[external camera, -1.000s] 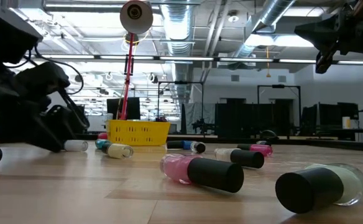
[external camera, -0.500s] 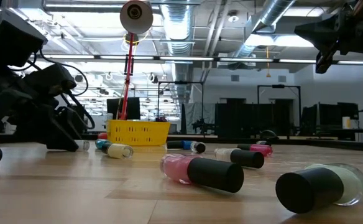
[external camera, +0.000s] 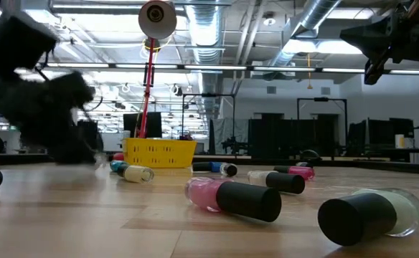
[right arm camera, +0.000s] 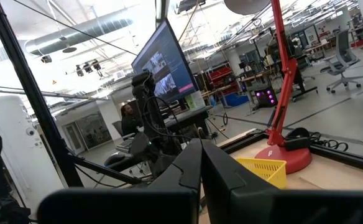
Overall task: Pick & Place Nail Polish
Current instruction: Put the white nail polish into the yellow basket
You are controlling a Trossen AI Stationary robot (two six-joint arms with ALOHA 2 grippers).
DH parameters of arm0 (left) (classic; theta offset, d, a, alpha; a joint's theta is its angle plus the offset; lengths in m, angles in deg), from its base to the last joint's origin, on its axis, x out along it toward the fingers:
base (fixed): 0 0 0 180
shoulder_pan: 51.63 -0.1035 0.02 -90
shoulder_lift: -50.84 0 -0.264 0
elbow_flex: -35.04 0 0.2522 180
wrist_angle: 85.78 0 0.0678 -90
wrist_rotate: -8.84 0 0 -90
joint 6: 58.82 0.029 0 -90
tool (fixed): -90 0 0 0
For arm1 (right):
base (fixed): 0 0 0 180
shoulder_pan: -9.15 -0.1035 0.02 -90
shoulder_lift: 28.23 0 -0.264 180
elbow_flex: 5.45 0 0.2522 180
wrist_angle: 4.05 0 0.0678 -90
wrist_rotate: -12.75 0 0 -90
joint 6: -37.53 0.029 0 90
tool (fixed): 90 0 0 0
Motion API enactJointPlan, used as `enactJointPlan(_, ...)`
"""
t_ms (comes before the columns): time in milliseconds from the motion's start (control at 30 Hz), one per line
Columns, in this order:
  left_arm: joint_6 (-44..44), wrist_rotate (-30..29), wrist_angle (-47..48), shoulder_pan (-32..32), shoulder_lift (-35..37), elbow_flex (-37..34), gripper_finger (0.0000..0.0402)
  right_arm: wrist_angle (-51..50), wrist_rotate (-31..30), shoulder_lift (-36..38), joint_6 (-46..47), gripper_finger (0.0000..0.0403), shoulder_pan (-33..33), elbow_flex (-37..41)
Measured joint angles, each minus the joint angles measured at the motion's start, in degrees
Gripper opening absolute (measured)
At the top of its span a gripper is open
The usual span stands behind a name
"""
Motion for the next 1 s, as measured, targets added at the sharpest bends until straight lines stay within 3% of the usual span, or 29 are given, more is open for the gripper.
enactJointPlan(267,0.6,-1.12,1.03,-5.09,8.8,9.36,0.0111,0.0,0.0,0.0,-0.02,0.0,0.0,0.0)
enactJointPlan(500,8.4,-1.08,21.12,-16.3,14.49,19.25,0.0111,-0.06,0.02,0.02,-0.46,0.0,0.0,0.0)
enactJointPlan(600,14.58,0.3,25.61,-22.59,14.49,22.03,0.0111,-0.08,0.02,0.0,-0.48,0.0,0.0,-0.02)
enactJointPlan(800,19.63,9.95,27.59,-35.37,10.48,23.67,0.0111,-1.05,0.02,0.02,-0.48,0.0,0.02,-0.02)
enactJointPlan(1000,24.62,15.34,27.19,-42.12,2.34,23.61,0.0111,-1.5,0.07,0.01,-0.51,0.0,0.03,-0.02)
